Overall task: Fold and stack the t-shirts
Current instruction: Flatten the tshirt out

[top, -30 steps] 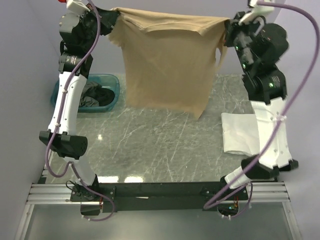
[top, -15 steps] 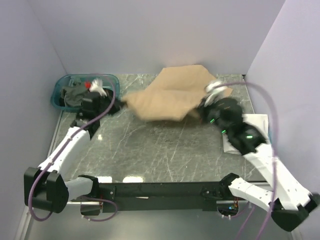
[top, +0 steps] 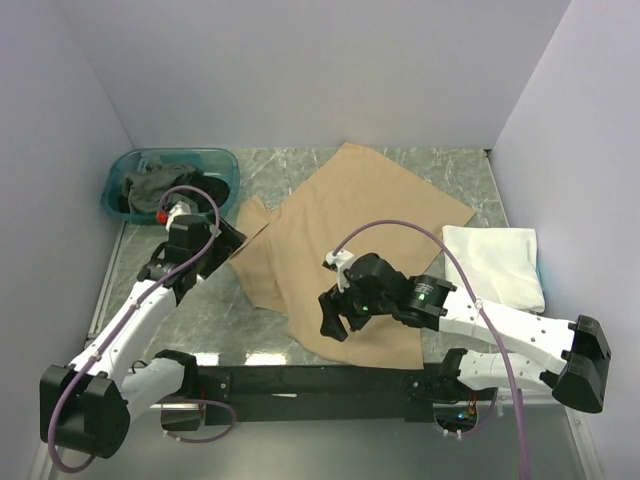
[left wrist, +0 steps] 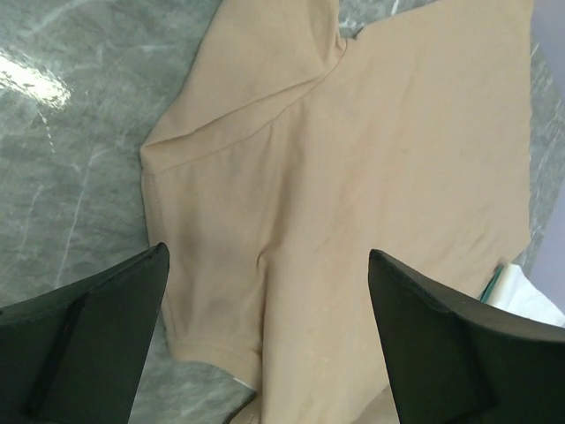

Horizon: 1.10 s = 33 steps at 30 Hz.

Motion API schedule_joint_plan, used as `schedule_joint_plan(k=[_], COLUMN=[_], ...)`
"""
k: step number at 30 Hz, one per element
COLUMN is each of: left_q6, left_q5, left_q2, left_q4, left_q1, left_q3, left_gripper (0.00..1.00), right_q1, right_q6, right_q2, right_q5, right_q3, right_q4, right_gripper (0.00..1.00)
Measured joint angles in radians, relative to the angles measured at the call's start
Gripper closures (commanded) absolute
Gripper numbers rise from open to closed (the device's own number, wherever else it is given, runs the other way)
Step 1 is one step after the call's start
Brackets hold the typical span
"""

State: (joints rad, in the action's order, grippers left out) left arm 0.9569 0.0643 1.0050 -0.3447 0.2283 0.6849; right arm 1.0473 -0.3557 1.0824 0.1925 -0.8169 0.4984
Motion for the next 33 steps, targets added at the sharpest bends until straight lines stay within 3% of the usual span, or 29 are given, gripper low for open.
schedule_joint_plan(k=[5,13,21,27,33], left_q6=[0.002,0.007,0.008,0.011,0.008], left_q5=[0.003,-0.048,-0.056,-0.012,0.005], left_q2=[0.054,0.247,0.396,0.420,0.426], left_q4=[0.006,0.092,0.124,0.130,0.130], left_q1=[0.068,0.216,0.218,0.210,0.094], left_q3=[0.000,0.000,-0.009,0.005,0.009], left_gripper=[0.01,0.01,0.01,0.01,0.01], right_q1=[-0.037,-0.297,-0.372,-0.373,-0.313], right_q6=[-0.014,-0.045,-0.048,-0.047,-0.049], right_q2=[0.000,0.042,0.179,0.269,0.300], right_q5=[-0.098,-0.125,-0.102,-0.058,-0.026], right_q3=[-0.054,-0.042,0.035,0.046,0.074], right_q4=[-0.013,-0.072,-0.125,-0.163,-0.185], right_gripper=[0.20,0.18,0.17,0.14,0.11])
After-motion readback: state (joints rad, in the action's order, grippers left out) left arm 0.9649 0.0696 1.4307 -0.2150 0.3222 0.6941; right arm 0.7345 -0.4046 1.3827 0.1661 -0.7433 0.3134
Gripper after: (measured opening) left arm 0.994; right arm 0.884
